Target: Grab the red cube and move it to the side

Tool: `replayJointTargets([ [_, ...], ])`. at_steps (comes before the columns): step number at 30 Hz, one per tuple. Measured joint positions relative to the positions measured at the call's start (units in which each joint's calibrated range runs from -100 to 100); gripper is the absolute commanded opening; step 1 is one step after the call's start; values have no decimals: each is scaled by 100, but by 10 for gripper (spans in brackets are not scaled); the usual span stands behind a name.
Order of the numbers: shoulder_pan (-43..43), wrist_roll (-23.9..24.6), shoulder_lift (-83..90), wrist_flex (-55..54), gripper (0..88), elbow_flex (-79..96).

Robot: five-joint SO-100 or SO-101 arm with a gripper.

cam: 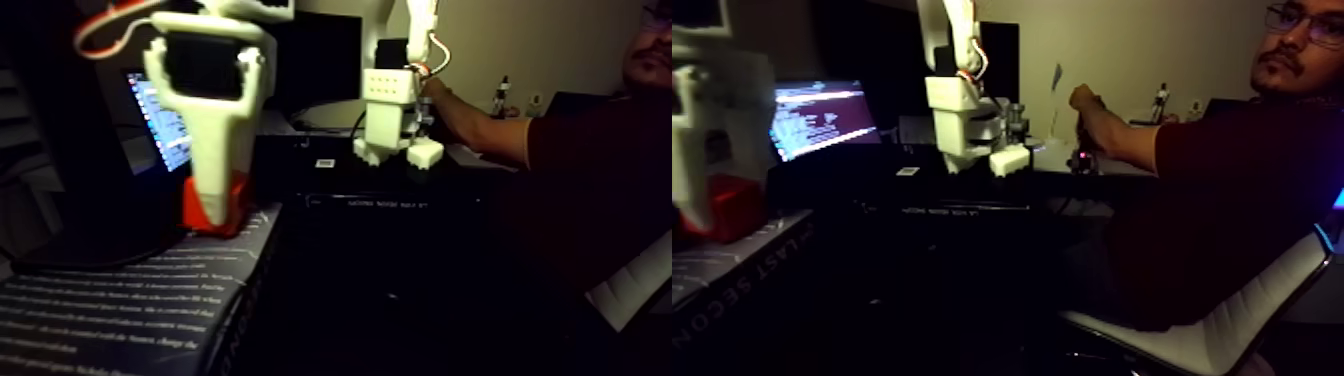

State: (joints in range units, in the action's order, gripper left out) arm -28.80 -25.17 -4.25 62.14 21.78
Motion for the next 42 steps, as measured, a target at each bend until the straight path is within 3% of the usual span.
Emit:
replayJointTargets([
  [4,0,-252,0,155,266,0],
  [9,0,-456,0,163,321,36],
  [17,0,-551,93,359,321,54],
  [27,0,-1715,1380,2162,314,82],
  [31,69,-1872,2003,2424,314,544],
  [35,525,-1720,2936,2424,313,1443],
  [42,1722,-472,4712,1012,305,3376],
])
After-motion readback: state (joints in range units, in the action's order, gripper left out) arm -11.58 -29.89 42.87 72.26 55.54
